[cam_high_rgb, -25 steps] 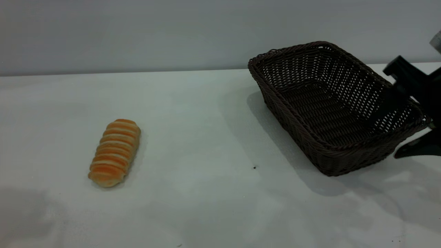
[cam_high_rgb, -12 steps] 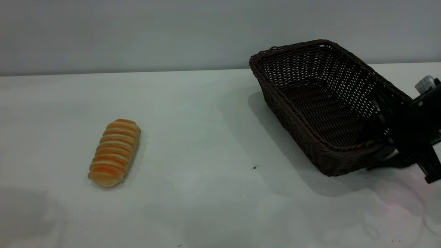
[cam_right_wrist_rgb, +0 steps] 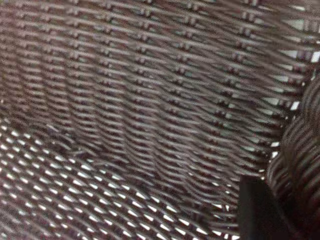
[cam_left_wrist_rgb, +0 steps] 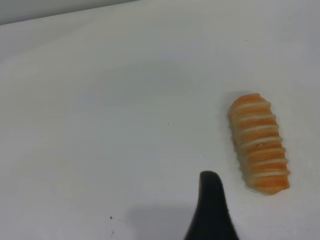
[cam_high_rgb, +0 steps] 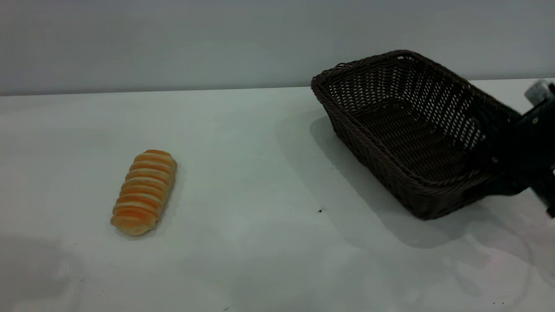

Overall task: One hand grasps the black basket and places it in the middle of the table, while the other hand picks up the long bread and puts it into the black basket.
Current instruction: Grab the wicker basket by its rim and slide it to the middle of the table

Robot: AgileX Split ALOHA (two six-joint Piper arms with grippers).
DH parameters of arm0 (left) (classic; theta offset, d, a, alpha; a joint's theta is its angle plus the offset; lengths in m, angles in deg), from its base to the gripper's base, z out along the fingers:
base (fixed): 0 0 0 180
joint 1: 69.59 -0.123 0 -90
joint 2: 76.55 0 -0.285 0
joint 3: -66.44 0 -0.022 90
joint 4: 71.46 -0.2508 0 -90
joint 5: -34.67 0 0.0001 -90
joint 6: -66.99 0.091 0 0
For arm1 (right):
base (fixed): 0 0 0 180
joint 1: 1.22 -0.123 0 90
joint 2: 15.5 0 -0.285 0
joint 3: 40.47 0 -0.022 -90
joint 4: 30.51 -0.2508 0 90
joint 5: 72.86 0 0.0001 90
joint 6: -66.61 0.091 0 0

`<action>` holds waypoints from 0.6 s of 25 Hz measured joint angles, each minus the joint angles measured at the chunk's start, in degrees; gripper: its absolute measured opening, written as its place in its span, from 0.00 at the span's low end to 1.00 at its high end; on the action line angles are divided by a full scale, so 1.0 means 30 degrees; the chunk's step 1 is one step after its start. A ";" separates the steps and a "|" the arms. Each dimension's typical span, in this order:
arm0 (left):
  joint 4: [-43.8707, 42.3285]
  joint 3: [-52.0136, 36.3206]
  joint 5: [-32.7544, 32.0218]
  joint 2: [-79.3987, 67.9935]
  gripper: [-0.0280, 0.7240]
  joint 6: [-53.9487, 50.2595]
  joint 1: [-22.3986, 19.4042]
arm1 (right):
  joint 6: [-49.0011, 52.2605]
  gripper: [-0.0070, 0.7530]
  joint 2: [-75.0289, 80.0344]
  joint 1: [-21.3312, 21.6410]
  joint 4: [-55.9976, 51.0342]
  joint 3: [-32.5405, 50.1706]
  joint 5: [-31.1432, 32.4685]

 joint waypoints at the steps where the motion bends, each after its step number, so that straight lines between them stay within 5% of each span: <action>1: 0.0000 0.0000 0.0000 0.0000 0.82 0.0000 0.0000 | 0.0131 0.25 -0.0182 0.0020 0.1190 -0.0352 0.0302; 10: 0.0037 0.0000 0.0000 0.0000 0.82 0.0000 0.0000 | 0.3841 0.25 0.1368 -0.1140 1.4131 -0.8209 0.8125; 15: 0.0077 0.0000 0.0000 0.0000 0.82 0.0019 0.0000 | 0.4355 0.25 0.4235 -0.2108 1.7899 -1.3869 1.2679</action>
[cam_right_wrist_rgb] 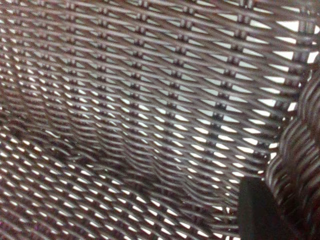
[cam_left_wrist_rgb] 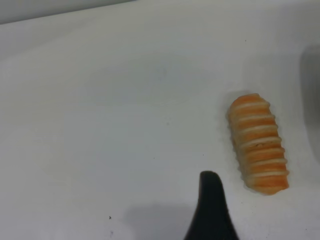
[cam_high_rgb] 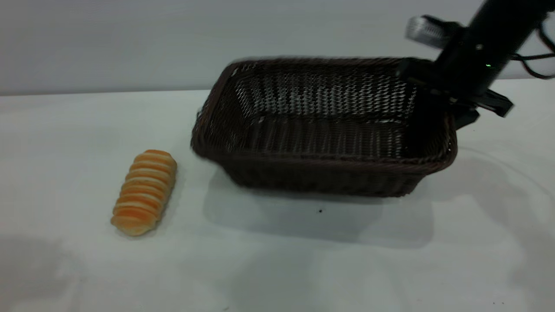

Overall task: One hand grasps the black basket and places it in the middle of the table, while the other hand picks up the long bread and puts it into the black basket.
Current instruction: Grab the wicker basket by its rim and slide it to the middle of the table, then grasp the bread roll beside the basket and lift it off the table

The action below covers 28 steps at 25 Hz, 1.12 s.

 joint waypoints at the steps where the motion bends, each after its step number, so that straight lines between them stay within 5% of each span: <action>1: 0.0000 0.0000 0.0000 0.0000 0.82 0.0000 0.0000 | -0.0003 0.25 0.0631 -0.0124 0.0458 -0.0876 0.0510; 6: 0.0000 0.0000 -0.0017 0.0000 0.82 0.0000 0.0000 | -0.0309 0.25 0.2947 -0.0388 0.1119 -0.3416 0.1906; 14: 0.0519 0.0000 0.0234 -0.1215 0.82 0.0000 0.0000 | -0.1473 0.26 0.3386 -0.0469 0.1299 -0.3709 0.0865; 22: 0.1627 0.0000 0.2505 -0.5330 0.82 0.0000 0.0000 | -0.1789 0.72 0.2230 -0.0528 0.2667 -0.3884 0.2035; 28: 0.2311 0.0115 0.3114 -0.9624 0.82 0.0502 0.0813 | -0.1789 0.75 -0.2906 -0.0448 0.5099 -0.3898 0.2729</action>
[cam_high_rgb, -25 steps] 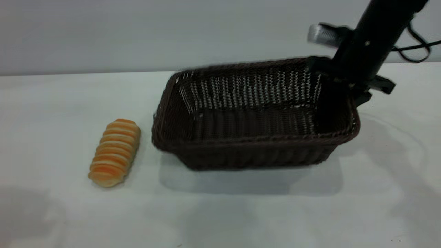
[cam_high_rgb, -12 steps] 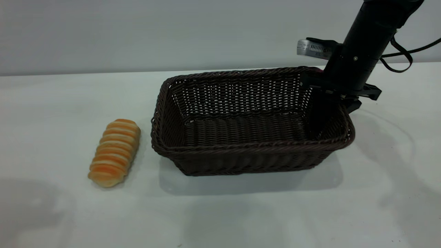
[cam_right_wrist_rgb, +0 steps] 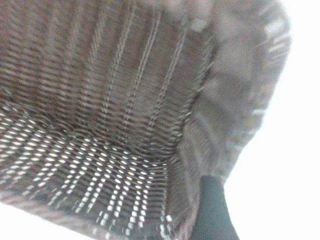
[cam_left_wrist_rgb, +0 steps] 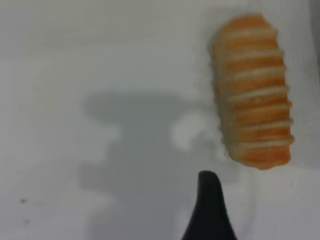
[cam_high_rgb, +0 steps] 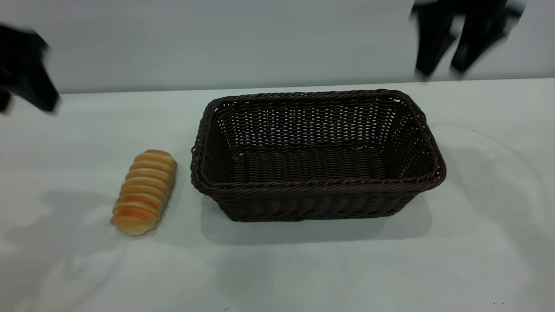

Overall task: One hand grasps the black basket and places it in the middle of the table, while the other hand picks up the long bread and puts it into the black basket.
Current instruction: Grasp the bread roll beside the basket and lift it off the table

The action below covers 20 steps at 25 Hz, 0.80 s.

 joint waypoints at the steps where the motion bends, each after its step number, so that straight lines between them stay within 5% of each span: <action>1: 0.0017 0.0134 0.0063 -0.0619 0.82 0.0027 0.0249 | 0.0000 0.73 -0.1028 0.0014 0.0093 -0.0006 0.0200; 10: 0.0037 0.3456 0.0703 -0.6826 0.82 0.0049 0.1538 | -0.0811 0.70 -0.9530 0.0020 0.0211 0.3034 0.1778; 20: 0.1492 0.6913 0.1102 -1.1772 0.82 0.0049 0.2020 | -0.1371 0.69 -1.9160 0.0020 0.0918 1.4373 -0.0081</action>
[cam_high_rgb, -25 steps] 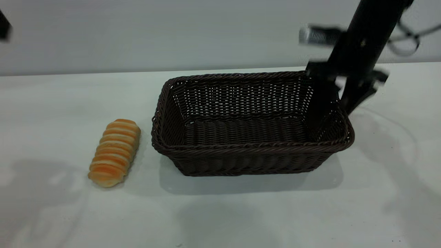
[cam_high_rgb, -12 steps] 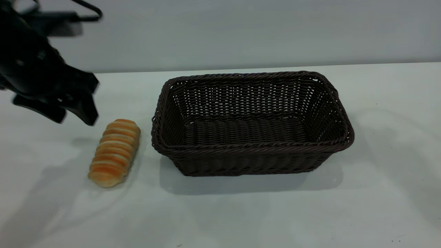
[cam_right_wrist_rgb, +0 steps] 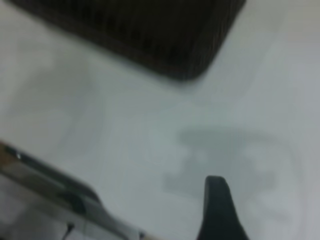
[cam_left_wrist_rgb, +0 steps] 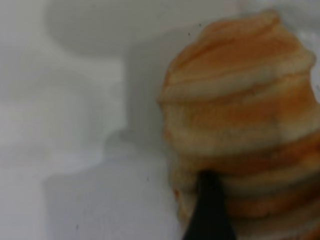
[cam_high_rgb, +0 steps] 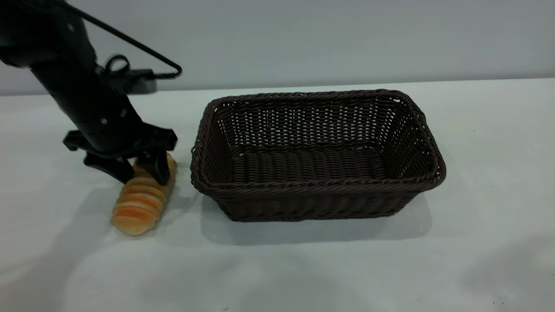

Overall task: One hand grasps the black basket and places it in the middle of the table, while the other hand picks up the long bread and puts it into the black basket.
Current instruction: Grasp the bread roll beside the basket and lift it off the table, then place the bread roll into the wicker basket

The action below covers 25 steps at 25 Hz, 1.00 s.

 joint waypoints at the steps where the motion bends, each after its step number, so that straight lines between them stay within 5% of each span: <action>1: 0.0000 0.0136 0.0083 -0.0272 0.81 0.0000 0.0000 | 0.0041 0.69 -0.0964 0.0000 0.0184 0.0972 -0.0046; 4: 0.0007 0.0309 0.0202 -0.0815 0.67 -0.0017 0.0000 | 0.0562 0.69 -0.3871 0.0000 0.0670 0.4055 -0.0136; 8: -0.0098 0.0438 0.0227 -0.1042 0.25 -0.0034 0.0000 | 0.2237 0.69 -0.8236 0.0000 0.1387 0.7192 -0.0377; 10: -0.0167 0.0520 0.0214 -0.0991 0.17 -0.0034 0.0000 | 0.3040 0.69 -1.0378 0.0000 0.1868 0.8291 -0.0365; 17: -0.2030 0.2005 -0.2870 0.1717 0.17 -0.0082 0.0000 | 0.3766 0.69 -1.6285 0.0000 0.2571 1.0557 0.0511; 25: -0.1699 0.3766 -0.3831 0.6314 0.16 -0.0184 0.1074 | 0.4411 0.67 -1.7384 0.0000 0.2984 1.0574 0.0547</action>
